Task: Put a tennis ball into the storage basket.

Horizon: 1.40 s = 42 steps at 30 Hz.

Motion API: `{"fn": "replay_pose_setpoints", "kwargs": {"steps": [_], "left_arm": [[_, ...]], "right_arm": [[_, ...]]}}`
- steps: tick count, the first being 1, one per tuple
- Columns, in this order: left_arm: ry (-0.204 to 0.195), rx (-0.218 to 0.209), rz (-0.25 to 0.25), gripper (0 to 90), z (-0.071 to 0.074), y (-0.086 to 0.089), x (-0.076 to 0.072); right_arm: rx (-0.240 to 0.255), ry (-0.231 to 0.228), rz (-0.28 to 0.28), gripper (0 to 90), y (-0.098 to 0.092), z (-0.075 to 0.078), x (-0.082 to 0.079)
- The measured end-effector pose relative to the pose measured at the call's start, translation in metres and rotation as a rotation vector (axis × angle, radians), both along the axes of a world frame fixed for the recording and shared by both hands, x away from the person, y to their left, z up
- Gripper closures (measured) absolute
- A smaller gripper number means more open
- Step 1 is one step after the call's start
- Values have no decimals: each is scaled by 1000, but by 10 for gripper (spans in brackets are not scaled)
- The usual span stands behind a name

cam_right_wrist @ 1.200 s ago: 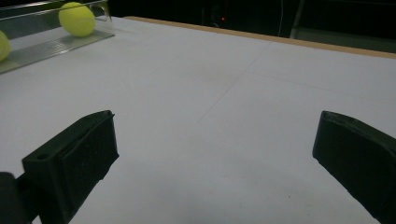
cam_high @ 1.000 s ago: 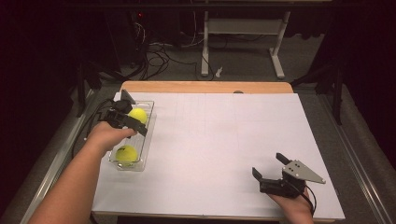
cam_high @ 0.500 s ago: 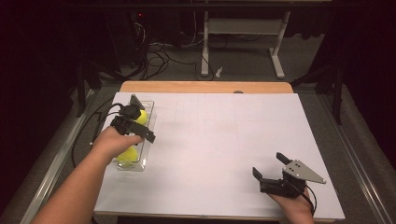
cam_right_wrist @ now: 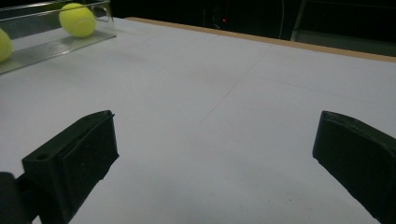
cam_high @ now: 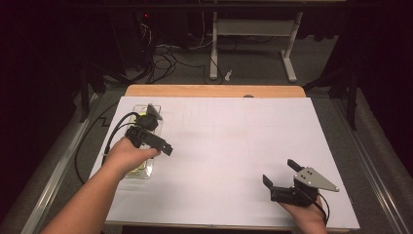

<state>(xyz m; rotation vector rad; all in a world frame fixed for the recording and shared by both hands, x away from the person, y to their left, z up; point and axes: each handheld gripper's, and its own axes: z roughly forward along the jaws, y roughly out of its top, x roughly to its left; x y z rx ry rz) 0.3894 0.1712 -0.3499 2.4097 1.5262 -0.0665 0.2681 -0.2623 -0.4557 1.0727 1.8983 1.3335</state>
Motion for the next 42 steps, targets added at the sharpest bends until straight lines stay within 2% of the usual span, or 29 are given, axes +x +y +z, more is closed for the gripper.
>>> {"fn": "replay_pose_setpoints", "kwargs": {"steps": [7, 13, 19, 23, 31, 38, 42], "left_arm": [[0, -13, -29, 6, 2, -14, -7], [5, -20, -50, 6, -2, -27, -11], [5, -17, -69, 6, -14, -40, -15], [15, -31, -78, 6, -22, -46, -17], [28, -44, -80, 6, -44, -49, -21], [15, -48, -105, 6, -60, -55, -28], [28, -51, -108, 6, -68, -57, -29]], "right_arm": [[-1, 3, 2, 6, 0, -1, 1], [1, 3, 2, 6, 0, -1, 1], [0, 2, 0, 6, -1, 0, 0], [2, 1, -1, 6, -1, 0, -1], [1, -2, 0, 6, -2, 0, -1], [1, -1, -1, 6, -2, 0, -1], [1, 0, -2, 5, -2, 0, -2]]}}
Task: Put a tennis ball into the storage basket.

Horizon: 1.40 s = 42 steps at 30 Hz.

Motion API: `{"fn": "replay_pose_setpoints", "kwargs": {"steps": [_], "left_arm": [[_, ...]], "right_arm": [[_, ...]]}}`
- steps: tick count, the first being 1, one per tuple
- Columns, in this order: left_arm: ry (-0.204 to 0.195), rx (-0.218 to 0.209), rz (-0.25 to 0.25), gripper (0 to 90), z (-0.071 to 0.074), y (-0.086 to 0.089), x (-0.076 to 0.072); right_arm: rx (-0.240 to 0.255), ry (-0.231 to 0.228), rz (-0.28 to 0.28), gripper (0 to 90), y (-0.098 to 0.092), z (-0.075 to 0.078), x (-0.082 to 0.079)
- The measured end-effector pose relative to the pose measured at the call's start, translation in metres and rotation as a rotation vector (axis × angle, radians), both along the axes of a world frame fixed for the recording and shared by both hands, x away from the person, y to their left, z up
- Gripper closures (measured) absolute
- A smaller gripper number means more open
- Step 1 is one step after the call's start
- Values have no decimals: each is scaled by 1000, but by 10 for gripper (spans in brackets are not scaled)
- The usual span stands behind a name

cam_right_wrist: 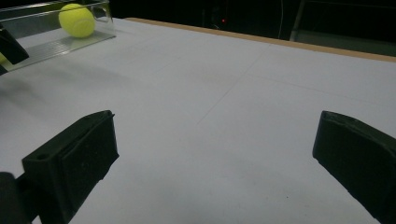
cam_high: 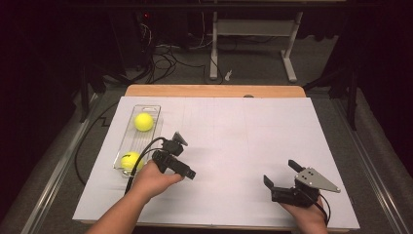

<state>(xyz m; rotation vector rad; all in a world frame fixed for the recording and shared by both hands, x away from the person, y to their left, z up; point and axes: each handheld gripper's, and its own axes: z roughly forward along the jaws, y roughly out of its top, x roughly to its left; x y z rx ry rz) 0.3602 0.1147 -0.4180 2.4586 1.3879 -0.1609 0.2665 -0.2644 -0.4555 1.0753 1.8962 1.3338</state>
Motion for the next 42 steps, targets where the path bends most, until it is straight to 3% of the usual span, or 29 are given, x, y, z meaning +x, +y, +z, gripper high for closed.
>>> {"fn": "replay_pose_setpoints", "kwargs": {"steps": [8, 14, 22, 32, 38, 42], "left_arm": [[-14, 8, -6, 6, -12, 1, -1], [-124, -52, 1, 6, -14, 6, -8], [-264, -184, -15, 6, -24, 13, -21], [-448, -296, -25, 7, -32, 24, -32], [-520, -343, -52, 9, -41, 31, -39], [-563, -399, -85, 3, -44, 35, -43]], "right_arm": [[-1, 0, -2, 6, -1, 0, -1], [0, -3, -1, 6, -1, 0, -1], [3, 0, -4, 6, -2, -1, -1], [3, 3, -4, 6, -2, -2, -1], [6, 6, -4, 5, -2, -2, 0], [5, 6, -3, 5, -1, -3, 0]]}}
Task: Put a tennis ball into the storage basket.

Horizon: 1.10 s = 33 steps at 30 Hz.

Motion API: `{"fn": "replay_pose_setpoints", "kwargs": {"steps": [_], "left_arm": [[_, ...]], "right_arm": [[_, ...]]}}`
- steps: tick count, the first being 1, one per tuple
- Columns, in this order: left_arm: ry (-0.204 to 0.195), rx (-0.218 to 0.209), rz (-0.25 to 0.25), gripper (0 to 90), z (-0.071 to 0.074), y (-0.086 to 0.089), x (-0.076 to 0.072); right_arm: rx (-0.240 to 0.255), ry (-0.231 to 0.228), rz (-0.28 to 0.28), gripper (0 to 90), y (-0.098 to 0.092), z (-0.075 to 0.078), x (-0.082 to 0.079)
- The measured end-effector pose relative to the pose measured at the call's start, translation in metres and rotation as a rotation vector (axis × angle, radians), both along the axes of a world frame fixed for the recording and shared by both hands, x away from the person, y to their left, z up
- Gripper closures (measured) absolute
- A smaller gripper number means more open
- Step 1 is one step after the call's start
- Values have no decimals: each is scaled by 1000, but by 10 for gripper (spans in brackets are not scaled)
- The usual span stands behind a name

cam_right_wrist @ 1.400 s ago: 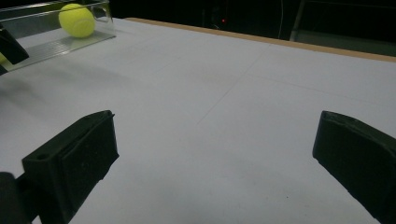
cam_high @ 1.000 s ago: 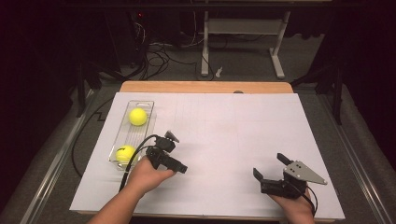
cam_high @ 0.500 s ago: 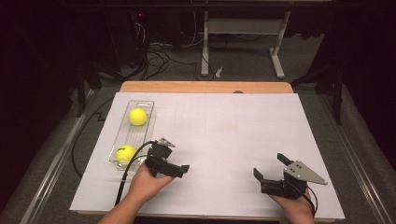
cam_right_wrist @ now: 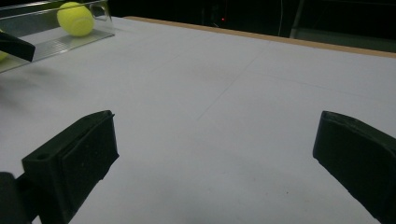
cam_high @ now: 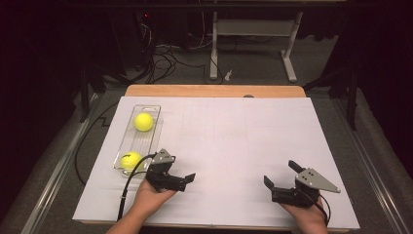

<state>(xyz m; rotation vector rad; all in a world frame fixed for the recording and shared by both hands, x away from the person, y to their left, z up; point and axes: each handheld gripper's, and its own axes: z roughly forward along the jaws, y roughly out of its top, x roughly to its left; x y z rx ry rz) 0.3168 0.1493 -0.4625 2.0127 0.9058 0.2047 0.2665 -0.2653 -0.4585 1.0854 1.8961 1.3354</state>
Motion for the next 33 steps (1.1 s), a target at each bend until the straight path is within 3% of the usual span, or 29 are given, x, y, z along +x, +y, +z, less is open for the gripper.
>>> {"fn": "replay_pose_setpoints", "kwargs": {"steps": [7, 13, 25, 33], "left_arm": [[-71, -74, -54, 3, 8, 7, -5], [-115, -114, -67, 5, 17, 17, -9], [-156, -202, -105, 14, 27, 29, -21], [-174, -197, -110, 14, 29, 44, -30]], "right_arm": [[-7, 10, 4, 5, 4, -2, 1], [-11, 11, -3, 4, 5, -2, 1], [-7, 4, -10, 5, 3, -1, -1], [1, -10, -13, 5, 0, 2, -3]]}}
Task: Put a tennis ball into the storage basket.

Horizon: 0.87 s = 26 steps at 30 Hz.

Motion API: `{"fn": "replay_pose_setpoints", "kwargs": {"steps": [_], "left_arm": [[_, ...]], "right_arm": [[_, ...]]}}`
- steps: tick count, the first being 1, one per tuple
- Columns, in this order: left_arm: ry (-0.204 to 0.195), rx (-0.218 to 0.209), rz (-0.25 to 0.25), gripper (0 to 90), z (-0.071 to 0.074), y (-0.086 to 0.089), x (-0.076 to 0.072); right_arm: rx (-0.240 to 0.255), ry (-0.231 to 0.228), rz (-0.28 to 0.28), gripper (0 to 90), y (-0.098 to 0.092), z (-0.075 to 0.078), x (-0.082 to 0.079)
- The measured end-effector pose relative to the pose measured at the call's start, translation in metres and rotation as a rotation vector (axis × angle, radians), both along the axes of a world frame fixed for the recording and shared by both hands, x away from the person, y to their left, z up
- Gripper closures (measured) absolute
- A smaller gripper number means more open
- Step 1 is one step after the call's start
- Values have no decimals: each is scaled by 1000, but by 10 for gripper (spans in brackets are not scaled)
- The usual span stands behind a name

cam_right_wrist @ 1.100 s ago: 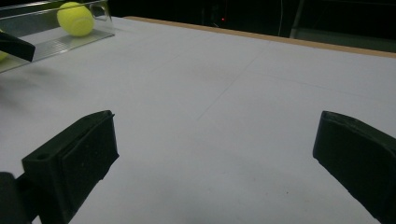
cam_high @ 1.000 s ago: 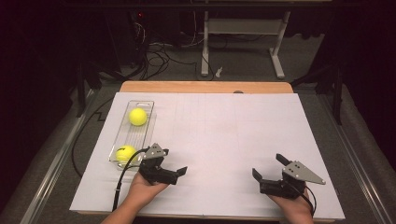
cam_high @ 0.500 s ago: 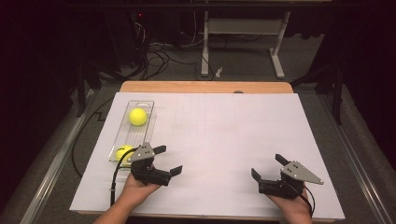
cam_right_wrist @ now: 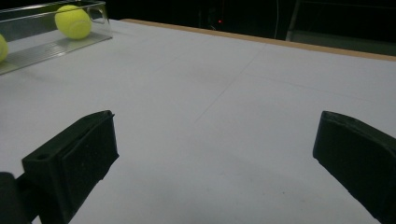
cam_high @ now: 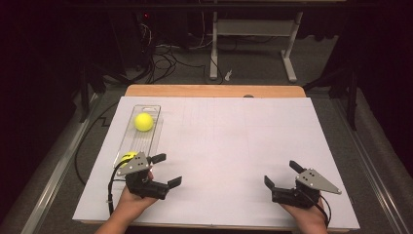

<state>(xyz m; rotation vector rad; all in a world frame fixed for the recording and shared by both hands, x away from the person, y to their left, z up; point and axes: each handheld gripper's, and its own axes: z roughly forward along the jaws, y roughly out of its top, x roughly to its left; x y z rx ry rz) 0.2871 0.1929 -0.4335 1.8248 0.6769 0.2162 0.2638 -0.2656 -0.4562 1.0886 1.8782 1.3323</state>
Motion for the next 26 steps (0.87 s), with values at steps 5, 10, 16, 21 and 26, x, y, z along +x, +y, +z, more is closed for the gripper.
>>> {"fn": "replay_pose_setpoints", "kwargs": {"steps": [5, 10, 16, 21, 26], "left_arm": [[-1, -18, 18, 15, 5, 9, -2], [-2, -30, 63, 17, 7, 26, -3], [-7, -43, 81, 17, 11, 34, -3], [-1, -34, 85, 17, 11, 37, -2], [-7, -31, 91, 17, 13, 38, -2]], "right_arm": [[3, -9, 3, 5, -2, 2, -1], [5, -13, 3, 5, -4, 2, -2], [7, -17, 2, 5, -4, 3, -2], [5, -20, 5, 5, -3, 3, -2], [7, -23, 7, 5, -3, 4, -2]]}}
